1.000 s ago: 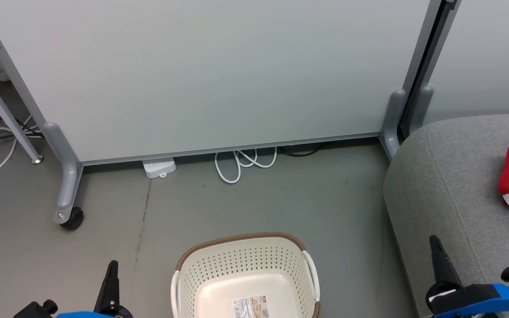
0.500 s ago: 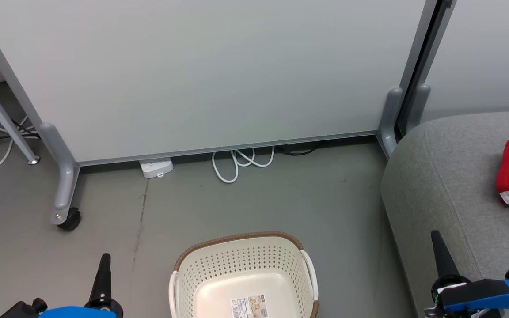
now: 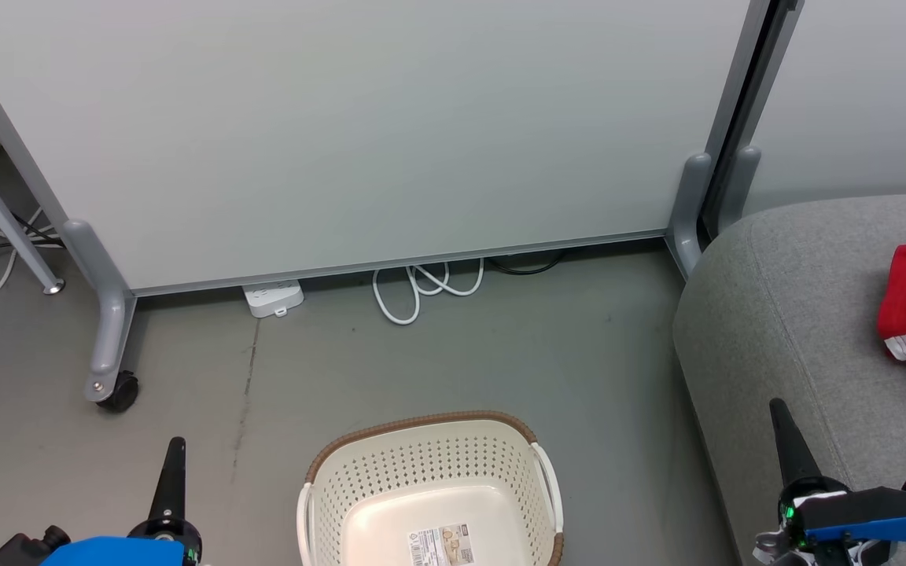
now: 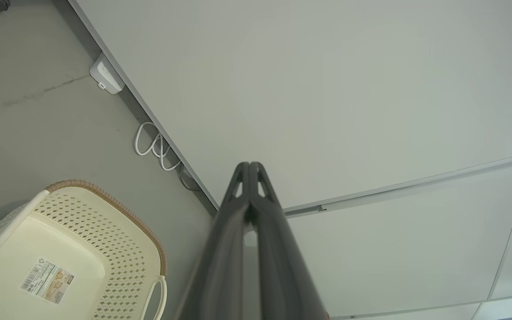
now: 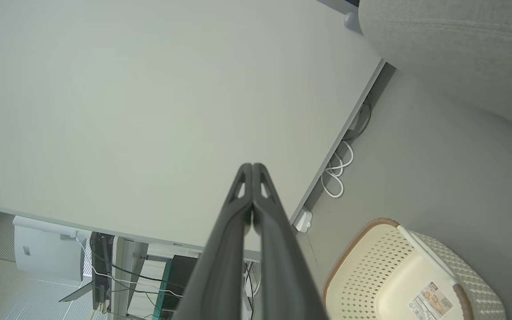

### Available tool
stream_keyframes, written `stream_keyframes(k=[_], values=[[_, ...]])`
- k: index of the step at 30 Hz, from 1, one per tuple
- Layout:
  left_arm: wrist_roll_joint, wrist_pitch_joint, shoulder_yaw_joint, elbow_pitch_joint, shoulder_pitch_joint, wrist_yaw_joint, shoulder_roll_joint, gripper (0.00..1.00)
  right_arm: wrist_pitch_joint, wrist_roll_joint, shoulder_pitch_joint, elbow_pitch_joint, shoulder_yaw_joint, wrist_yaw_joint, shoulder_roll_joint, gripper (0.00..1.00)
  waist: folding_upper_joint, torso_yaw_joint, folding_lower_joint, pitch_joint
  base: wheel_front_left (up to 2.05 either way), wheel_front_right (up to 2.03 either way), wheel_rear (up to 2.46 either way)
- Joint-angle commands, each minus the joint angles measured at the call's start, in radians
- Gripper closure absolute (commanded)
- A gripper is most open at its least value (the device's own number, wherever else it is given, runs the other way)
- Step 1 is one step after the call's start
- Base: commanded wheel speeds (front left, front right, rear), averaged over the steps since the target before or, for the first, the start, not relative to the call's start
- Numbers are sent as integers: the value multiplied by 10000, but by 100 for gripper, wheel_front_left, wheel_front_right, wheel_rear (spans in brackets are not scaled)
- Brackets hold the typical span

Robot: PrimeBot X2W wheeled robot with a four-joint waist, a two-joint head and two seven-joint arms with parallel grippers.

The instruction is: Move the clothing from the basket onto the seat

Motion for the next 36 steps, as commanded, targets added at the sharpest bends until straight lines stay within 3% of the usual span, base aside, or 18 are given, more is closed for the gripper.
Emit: stream_keyframes(k=[1, 36], values=[[-206, 78, 79, -137, -200, -37, 48, 100, 45, 270, -229, -25, -19, -1, -41, 100, 0, -7, -1, 3, 0, 0, 0], [-2726, 792, 598, -591, -348, -54, 59, 100, 403, 3422, -618, 151, -114, -1, -52, 100, 0, -211, -1, 77, 0, 0, 0]])
